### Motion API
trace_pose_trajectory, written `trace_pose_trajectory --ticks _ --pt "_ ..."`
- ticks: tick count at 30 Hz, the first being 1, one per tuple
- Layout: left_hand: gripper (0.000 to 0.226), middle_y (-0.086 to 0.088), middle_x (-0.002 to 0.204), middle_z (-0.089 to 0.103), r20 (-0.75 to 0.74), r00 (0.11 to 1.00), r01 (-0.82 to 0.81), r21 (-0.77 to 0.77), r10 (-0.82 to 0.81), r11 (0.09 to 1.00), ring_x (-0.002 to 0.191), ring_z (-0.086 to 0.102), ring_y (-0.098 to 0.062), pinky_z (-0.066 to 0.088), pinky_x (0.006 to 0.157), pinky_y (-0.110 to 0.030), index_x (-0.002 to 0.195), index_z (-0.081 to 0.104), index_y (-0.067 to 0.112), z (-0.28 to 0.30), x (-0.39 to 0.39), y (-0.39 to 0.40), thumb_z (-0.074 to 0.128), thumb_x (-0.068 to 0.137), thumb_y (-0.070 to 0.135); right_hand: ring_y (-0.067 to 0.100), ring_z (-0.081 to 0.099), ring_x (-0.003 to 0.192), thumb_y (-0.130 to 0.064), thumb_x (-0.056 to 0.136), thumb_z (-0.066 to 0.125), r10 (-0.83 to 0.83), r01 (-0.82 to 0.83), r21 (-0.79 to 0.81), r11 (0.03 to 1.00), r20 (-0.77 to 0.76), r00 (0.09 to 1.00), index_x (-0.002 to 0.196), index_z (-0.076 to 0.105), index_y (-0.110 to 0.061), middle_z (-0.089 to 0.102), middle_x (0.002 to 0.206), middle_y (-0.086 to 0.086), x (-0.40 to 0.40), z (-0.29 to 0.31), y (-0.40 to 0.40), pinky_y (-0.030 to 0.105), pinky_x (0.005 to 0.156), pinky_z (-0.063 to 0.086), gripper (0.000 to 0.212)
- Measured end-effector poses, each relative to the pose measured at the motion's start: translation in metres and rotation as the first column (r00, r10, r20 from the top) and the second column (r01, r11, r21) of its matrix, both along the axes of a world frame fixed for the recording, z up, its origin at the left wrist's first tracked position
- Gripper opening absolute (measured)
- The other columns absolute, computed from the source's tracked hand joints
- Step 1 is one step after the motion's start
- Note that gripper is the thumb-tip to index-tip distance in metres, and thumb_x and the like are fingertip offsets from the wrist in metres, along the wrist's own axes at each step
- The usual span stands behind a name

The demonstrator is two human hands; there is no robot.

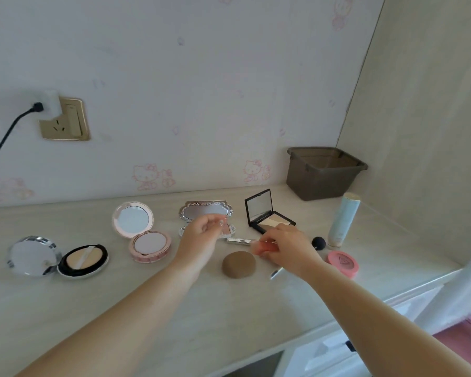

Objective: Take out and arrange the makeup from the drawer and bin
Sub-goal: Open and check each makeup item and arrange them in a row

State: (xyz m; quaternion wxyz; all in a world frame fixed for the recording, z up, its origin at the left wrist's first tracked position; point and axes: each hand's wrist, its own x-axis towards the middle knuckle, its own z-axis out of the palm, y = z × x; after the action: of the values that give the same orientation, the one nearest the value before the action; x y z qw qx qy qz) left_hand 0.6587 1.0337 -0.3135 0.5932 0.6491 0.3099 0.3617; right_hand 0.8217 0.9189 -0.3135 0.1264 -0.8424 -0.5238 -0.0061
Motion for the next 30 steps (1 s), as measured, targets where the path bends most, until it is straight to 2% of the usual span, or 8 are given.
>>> trace_pose_trajectory --ticks 3,7,10,13,16,20,25,30 --pt "0.015 0.005 0.101 0.069 0.011 1.000 0.007 0.017 -0.007 1.000 0.093 0.061 -0.004 0.047 0.094 -0.029 0.097 0.067 0.022 0.000 -0.008 -0.002 0.056 0.092 0.014 0.011 0.059 0.092 -0.030 0.077 0.070 0.009 0.028 0.203 0.979 -0.184 0.983 0.090 0.065 -0.030 0.065 0.093 -0.010 -0.004 0.004 -0.001 0.027 0.081 0.048 0.014" --pt "0.015 0.010 0.095 0.069 0.020 0.997 0.068 0.100 -0.070 0.993 0.083 0.063 0.007 0.045 0.075 -0.006 0.096 0.066 0.023 0.006 -0.018 -0.007 0.064 0.087 0.011 0.010 0.062 0.077 -0.021 0.078 0.072 0.139 0.105 0.396 0.912 -0.541 0.830 0.088 0.061 -0.031 0.067 0.087 -0.009 -0.023 0.025 0.001 0.026 0.075 0.051 0.018" --pt "0.022 0.011 0.100 0.070 -0.006 0.991 0.134 0.173 -0.135 0.976 0.095 0.066 -0.003 0.048 0.088 -0.016 0.094 0.063 0.032 0.008 -0.029 -0.011 0.069 0.083 0.014 0.017 0.067 0.085 -0.020 0.080 0.071 0.288 0.054 0.475 0.878 -0.615 0.734 0.091 0.062 -0.030 0.072 0.089 -0.007 -0.042 0.038 0.007 0.030 0.083 0.052 0.018" --pt "0.021 0.011 0.091 0.074 -0.007 0.987 0.156 0.218 -0.158 0.963 0.092 0.068 -0.003 0.050 0.086 -0.016 0.090 0.066 0.035 0.013 -0.044 -0.013 0.072 0.082 0.016 0.012 0.067 0.086 -0.011 0.082 0.069 0.384 0.025 0.508 0.861 -0.680 0.625 0.091 0.063 -0.025 0.072 0.089 -0.007 -0.065 0.047 0.014 0.021 0.082 0.052 0.018" --pt "0.013 0.009 0.082 0.075 0.019 0.992 0.119 0.204 -0.125 0.972 0.088 0.071 -0.008 0.052 0.087 -0.027 0.086 0.068 0.030 0.011 -0.060 -0.010 0.075 0.078 0.022 0.016 0.068 0.090 -0.009 0.081 0.070 0.421 -0.017 0.499 0.866 -0.711 0.564 0.090 0.065 -0.025 0.074 0.087 -0.004 -0.084 0.047 0.021 0.031 0.090 0.052 0.019" --pt "0.010 0.010 0.078 0.074 -0.018 0.999 0.035 0.256 -0.032 0.966 0.087 0.070 -0.008 0.053 0.084 -0.026 0.086 0.068 0.021 0.005 -0.082 0.000 0.074 0.079 0.024 0.013 0.067 0.086 -0.023 0.082 0.070 0.370 -0.066 0.445 0.893 -0.644 0.669 0.088 0.064 -0.029 0.070 0.089 -0.007 -0.106 0.049 0.031 0.029 0.088 0.052 0.011" --pt "0.009 0.012 0.082 0.067 -0.098 0.988 -0.071 0.410 0.121 0.909 0.089 0.065 -0.005 0.052 0.078 -0.024 0.077 0.065 0.036 -0.005 -0.101 0.006 0.072 0.078 0.030 0.002 0.048 0.060 -0.051 0.082 0.060 0.165 -0.074 0.268 0.961 -0.335 0.928 0.089 0.058 -0.029 0.053 0.067 -0.013 -0.129 0.053 0.043 0.018 0.055 0.036 0.023" --pt "0.008 0.008 0.085 0.064 -0.147 0.986 0.004 0.496 0.079 0.868 0.091 0.062 -0.012 0.053 0.078 -0.035 0.079 0.061 0.042 -0.007 -0.113 0.008 0.060 0.077 0.050 0.011 0.054 0.061 -0.039 0.084 0.062 0.250 -0.176 0.200 0.964 -0.448 0.859 0.088 0.063 -0.025 0.058 0.067 -0.012 -0.128 0.059 0.048 0.020 0.057 0.039 0.015"
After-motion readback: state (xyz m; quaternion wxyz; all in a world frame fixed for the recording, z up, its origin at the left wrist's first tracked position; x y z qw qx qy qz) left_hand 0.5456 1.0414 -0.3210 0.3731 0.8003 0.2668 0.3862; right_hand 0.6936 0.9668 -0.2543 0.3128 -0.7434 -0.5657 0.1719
